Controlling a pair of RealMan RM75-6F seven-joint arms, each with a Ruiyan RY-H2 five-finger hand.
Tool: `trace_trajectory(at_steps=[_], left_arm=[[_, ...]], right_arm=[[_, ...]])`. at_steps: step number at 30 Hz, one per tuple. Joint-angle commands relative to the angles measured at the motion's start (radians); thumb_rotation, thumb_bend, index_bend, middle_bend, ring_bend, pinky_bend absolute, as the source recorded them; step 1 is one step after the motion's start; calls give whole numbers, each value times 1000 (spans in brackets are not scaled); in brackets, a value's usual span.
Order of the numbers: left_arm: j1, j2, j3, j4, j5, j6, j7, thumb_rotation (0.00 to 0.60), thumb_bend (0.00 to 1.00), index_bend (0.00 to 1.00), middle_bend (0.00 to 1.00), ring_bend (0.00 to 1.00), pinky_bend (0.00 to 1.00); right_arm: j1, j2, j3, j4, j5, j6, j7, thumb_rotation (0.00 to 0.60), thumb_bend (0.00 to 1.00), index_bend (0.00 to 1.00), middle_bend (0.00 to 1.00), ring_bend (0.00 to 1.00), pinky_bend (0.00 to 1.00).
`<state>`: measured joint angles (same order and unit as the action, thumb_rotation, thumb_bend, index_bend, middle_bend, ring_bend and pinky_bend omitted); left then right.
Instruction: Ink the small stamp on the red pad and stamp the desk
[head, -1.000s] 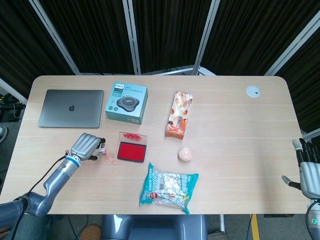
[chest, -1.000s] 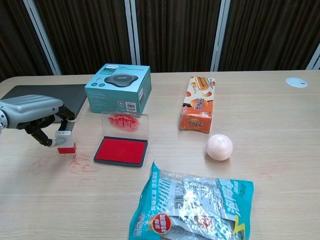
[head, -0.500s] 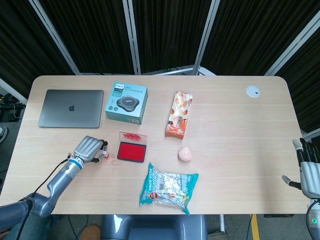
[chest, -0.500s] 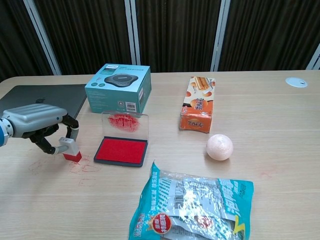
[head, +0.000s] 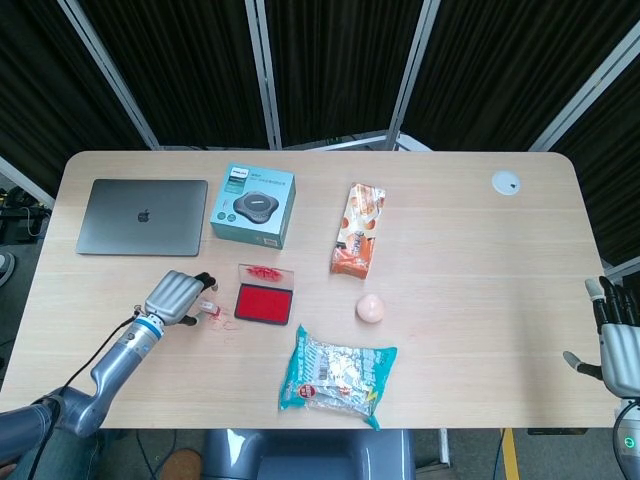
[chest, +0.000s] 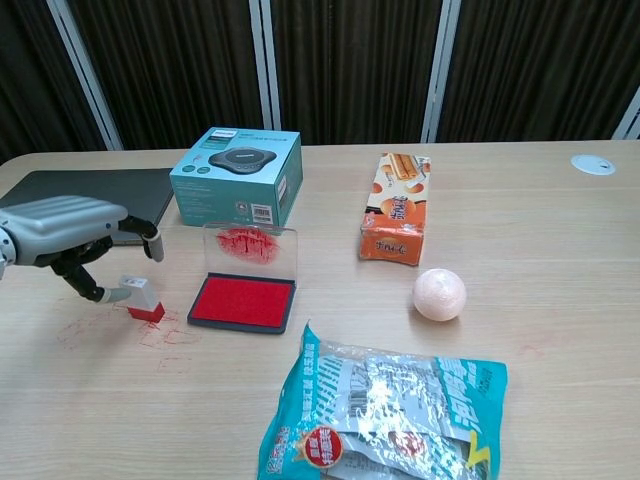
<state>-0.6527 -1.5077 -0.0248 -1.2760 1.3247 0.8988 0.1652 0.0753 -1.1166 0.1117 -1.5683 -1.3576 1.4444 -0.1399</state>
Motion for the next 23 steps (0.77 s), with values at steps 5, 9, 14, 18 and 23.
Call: trace_trajectory(at_steps=[5, 9, 14, 18, 23], left_arm=[[78, 184, -27, -209, 87, 227, -6, 600, 135, 250, 195, 734, 838], [166, 276, -28, -307, 138, 406, 9, 600, 0, 204, 92, 556, 675], [280, 312, -11, -382, 124, 559, 97, 600, 0, 44, 0, 63, 100], [358, 318, 21, -432, 99, 620, 134, 600, 0, 0, 0, 0, 0], [412, 317, 41, -456, 91, 644, 148, 600, 0, 0, 0, 0, 0]], right_arm=[[-6, 11, -3, -16, -13, 12, 10, 600, 0, 0, 0, 0, 0], [-13, 24, -9, -35, -36, 28, 26, 600, 0, 0, 0, 0, 0], [-17, 37, -15, -54, -57, 36, 46, 600, 0, 0, 0, 0, 0], [-18, 47, -18, -65, -73, 43, 60, 600, 0, 0, 0, 0, 0], [-24, 57, -21, -68, -91, 57, 80, 600, 0, 0, 0, 0, 0]])
